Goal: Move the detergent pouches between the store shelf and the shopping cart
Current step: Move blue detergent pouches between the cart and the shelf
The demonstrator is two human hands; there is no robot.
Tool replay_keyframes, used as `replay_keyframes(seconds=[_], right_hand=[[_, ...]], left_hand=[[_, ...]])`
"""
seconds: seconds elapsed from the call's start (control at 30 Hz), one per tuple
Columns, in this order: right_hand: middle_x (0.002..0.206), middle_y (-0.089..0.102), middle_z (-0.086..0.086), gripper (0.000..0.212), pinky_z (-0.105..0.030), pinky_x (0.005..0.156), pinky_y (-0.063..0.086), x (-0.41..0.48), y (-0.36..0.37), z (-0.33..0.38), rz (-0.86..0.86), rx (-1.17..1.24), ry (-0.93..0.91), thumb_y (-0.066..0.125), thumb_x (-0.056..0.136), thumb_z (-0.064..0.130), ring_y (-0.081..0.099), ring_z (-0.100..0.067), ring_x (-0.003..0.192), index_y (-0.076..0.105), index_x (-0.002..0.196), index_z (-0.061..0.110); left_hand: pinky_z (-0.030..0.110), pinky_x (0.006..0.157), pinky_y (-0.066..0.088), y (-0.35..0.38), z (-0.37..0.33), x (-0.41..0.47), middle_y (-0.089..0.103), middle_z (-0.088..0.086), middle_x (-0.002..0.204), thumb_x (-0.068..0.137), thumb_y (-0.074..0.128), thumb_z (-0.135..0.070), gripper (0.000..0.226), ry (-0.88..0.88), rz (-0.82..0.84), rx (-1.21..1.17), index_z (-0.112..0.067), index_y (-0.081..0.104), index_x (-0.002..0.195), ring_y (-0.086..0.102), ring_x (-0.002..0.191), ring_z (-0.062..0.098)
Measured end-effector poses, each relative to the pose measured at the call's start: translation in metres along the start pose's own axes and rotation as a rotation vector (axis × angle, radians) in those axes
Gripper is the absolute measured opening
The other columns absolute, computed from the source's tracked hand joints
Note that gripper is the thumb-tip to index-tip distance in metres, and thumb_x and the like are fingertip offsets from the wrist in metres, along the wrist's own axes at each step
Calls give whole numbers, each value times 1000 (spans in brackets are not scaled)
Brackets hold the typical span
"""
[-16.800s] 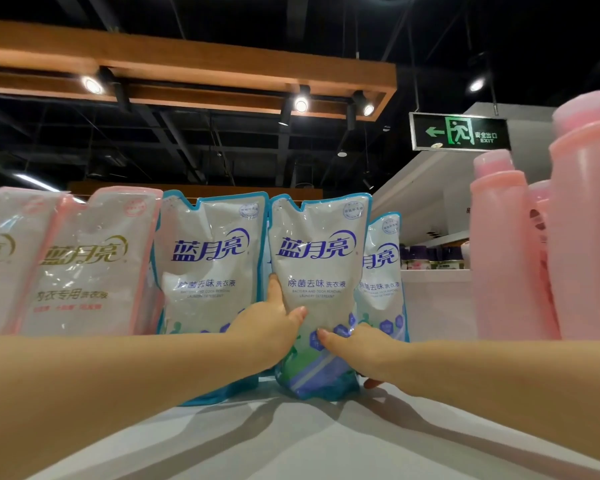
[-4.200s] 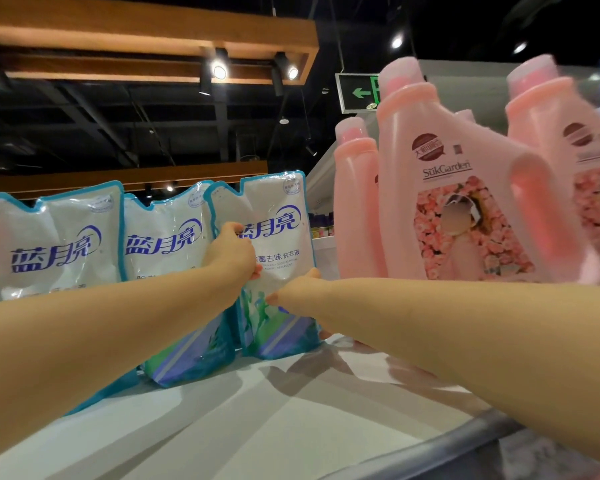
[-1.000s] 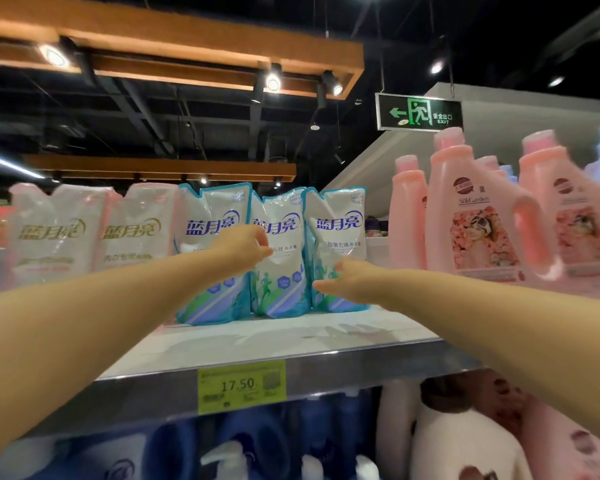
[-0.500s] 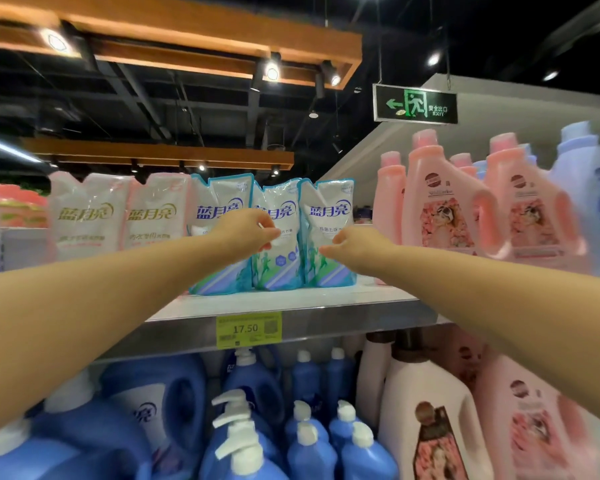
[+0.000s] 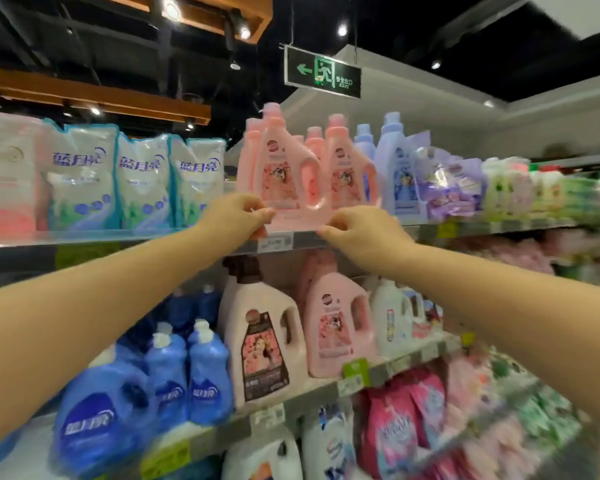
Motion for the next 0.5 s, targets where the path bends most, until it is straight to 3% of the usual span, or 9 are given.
replay_keyframes(seconds=[0.1,0.23,0.33,0.43,0.5], right_hand=[[91,64,2,31,-39,87,35,-59,-22,-61,18,-125,53,43,96,42,56,-23,95,65,90,20],[88,69,3,29,-40,90,40,-129,-46,-142,61,-121,191,44,96,43,60,-22,92,66,95,24],[81,65,9,30,-45,90,43,-178,-52,-205,108,-69,294,45,94,45,60,-19,85,65,88,24],[86,63,8,30,-42,88,45,-227,-52,-277,86,6,454,50,92,47,60,-19,94,67,92,22],[83,64,7,26,-36,83,47,-261,-49,-327,55,64,577,53,91,45,60,-17,91,66,88,23]], left_hand=[[34,78,49,65,-45,-31,59,-5,62,92,55,-25,25,62,60,-59,-22,57,67,57,66,16],[28,66,39,153,-120,-78,57,-9,63,92,54,-29,19,265,164,7,-17,63,80,53,64,11],[29,64,35,226,-168,-109,56,-7,62,92,53,-30,21,399,260,-6,-18,60,76,53,65,13],[16,58,35,309,-201,-128,53,-10,58,92,55,-28,26,439,397,-117,-27,51,66,48,57,5],[11,57,35,371,-214,-137,55,-12,58,92,55,-28,25,410,503,-194,-24,54,67,50,58,2]])
Point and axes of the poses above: each hand's wrist, its own x-axis towards the middle knuckle, its own y-axis out of the palm, z = x × y, the point moved 6 cm from there along x, towards the middle knuckle
